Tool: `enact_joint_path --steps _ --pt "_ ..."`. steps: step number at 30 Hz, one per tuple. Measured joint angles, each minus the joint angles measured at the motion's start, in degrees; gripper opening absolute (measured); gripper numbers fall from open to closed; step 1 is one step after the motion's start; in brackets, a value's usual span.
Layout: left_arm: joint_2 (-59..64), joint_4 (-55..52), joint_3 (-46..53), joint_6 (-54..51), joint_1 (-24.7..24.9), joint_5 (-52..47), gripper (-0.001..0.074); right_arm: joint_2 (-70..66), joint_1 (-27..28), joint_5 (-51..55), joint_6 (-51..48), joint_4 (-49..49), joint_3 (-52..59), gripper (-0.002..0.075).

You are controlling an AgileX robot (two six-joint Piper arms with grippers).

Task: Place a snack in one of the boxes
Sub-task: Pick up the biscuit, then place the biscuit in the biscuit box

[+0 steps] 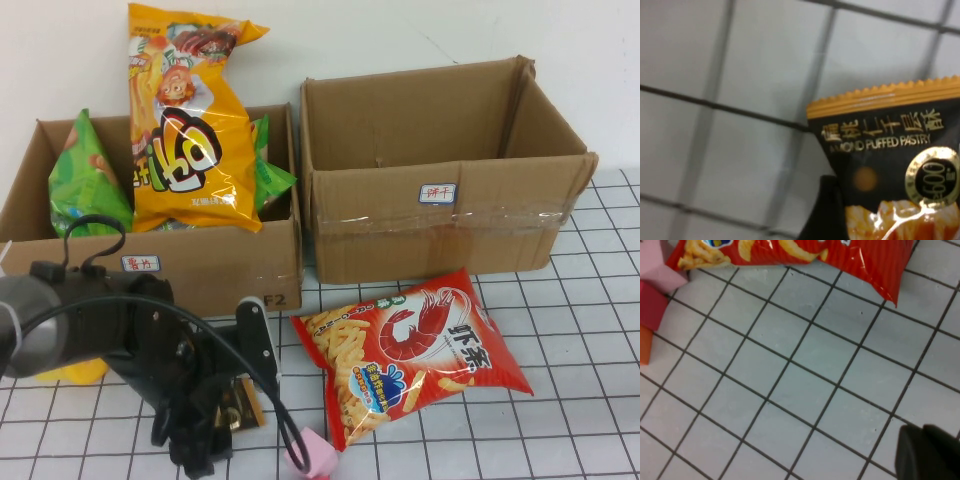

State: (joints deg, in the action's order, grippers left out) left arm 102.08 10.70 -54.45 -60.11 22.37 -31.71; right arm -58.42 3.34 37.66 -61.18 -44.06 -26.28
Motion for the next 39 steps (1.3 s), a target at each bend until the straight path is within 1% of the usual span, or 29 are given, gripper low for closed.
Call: enact_joint_path --steps 3,6,10,14,18,23,32,35,39 --pt "0.21 3.66 0.00 0.00 0.00 -2.90 0.0501 0.00 0.00 0.00 -0.34 -0.37 0.00 -0.0001" --pt "0.25 6.04 0.00 0.00 0.00 -2.97 0.0459 0.00 0.00 0.23 -0.46 -0.65 0.00 -0.0001" --pt "0.34 7.69 0.00 0.57 0.00 -2.97 0.0428 0.00 0.00 0.24 -2.06 -2.57 0.00 -0.0001" --pt "0.34 8.18 0.00 5.08 0.00 -2.56 0.0387 0.00 0.00 0.84 -5.05 -4.92 0.00 -0.0001" --pt "0.34 11.12 0.00 9.24 0.00 -2.34 0.0345 0.00 0.00 1.42 -6.99 -6.40 0.00 -0.0001" --pt "-1.10 15.05 -0.51 10.25 0.00 -2.97 0.0336 0.00 0.00 1.51 -7.47 -6.90 0.00 -0.0001" --pt "-10.18 19.13 -4.74 10.83 0.00 -6.93 0.0334 0.00 0.00 1.51 -7.47 -7.43 0.00 -0.0001" --pt "-12.48 23.60 -7.64 10.83 0.00 -8.17 0.0334 0.00 0.00 1.51 -7.47 -7.43 0.00 -0.0001" --pt "-13.29 35.90 -13.98 8.77 0.00 -7.24 0.0334 0.00 0.00 1.51 -8.02 -7.56 0.00 -0.0001"
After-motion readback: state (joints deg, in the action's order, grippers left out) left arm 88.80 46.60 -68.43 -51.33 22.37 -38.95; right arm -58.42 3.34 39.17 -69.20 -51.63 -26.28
